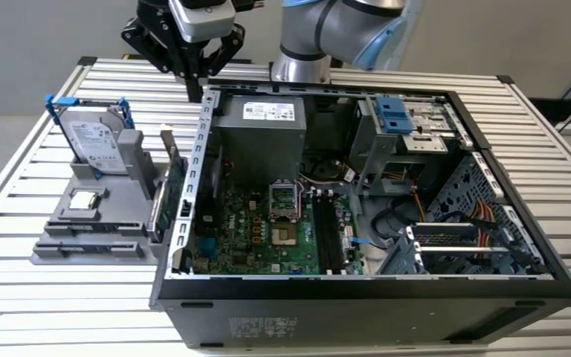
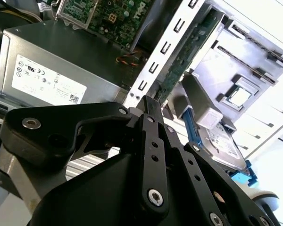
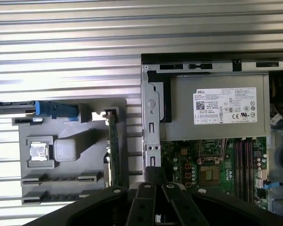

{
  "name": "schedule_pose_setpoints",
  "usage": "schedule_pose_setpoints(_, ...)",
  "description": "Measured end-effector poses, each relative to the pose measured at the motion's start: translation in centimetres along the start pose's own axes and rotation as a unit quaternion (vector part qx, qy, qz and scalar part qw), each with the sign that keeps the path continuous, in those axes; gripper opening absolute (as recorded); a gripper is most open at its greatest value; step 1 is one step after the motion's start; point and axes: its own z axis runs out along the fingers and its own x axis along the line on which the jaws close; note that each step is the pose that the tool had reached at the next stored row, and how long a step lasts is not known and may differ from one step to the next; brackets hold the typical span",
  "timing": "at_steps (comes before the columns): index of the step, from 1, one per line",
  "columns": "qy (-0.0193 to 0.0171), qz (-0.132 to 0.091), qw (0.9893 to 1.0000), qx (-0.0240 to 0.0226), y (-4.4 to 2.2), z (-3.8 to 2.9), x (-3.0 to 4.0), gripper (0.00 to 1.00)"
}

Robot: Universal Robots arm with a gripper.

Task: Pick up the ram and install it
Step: 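Reach for the ram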

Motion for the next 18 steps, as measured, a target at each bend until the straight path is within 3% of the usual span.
schedule_pose_setpoints(18,0.0003,-0.006,1.0000,-0.0001,-0.10,-0.04,1.76,0.00)
